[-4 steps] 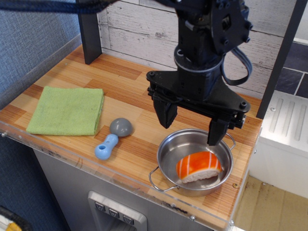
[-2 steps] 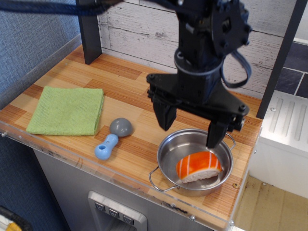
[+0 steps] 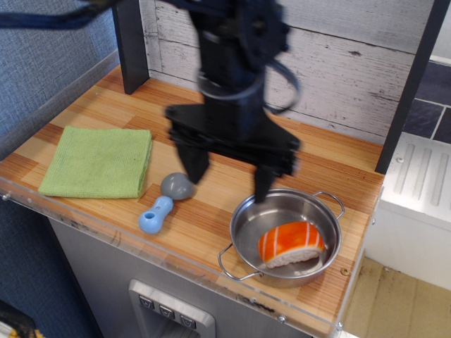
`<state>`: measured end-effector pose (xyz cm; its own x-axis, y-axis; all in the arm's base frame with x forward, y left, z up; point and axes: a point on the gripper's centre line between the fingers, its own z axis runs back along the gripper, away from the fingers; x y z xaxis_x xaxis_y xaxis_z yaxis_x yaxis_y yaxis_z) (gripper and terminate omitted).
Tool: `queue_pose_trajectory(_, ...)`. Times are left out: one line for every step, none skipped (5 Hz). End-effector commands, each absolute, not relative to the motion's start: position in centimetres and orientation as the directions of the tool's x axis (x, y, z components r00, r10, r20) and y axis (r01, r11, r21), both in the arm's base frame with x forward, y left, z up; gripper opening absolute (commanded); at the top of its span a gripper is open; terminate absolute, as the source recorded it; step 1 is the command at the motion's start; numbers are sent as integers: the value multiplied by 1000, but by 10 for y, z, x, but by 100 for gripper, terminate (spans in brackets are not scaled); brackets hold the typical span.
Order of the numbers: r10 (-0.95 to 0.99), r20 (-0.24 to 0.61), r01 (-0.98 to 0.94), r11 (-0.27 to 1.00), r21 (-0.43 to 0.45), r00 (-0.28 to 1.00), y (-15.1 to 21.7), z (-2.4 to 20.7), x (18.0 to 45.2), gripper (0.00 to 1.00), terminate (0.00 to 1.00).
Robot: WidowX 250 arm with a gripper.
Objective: Place the green cloth in front of the silver pot.
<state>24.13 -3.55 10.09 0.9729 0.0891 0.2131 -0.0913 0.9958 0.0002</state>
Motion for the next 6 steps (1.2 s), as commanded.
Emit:
queue_pose_trajectory(207,254,-214,977,3,945,17,105,246,100,0)
queue_pose_trajectory(287,259,-300,954,12,922,55,103,247,100,0)
queue_pose_trajectory(367,243,-383,924,21,898,89,95,244,100,0)
queue_pose_trajectory(420,230,-436,900,21,878,115,80,241,100,0)
queue_pose_trajectory(446,215,-463,886,34,869,130,69,243,100,0)
queue_pose_trajectory(446,206,-466,883,58,871,135,64,251,100,0)
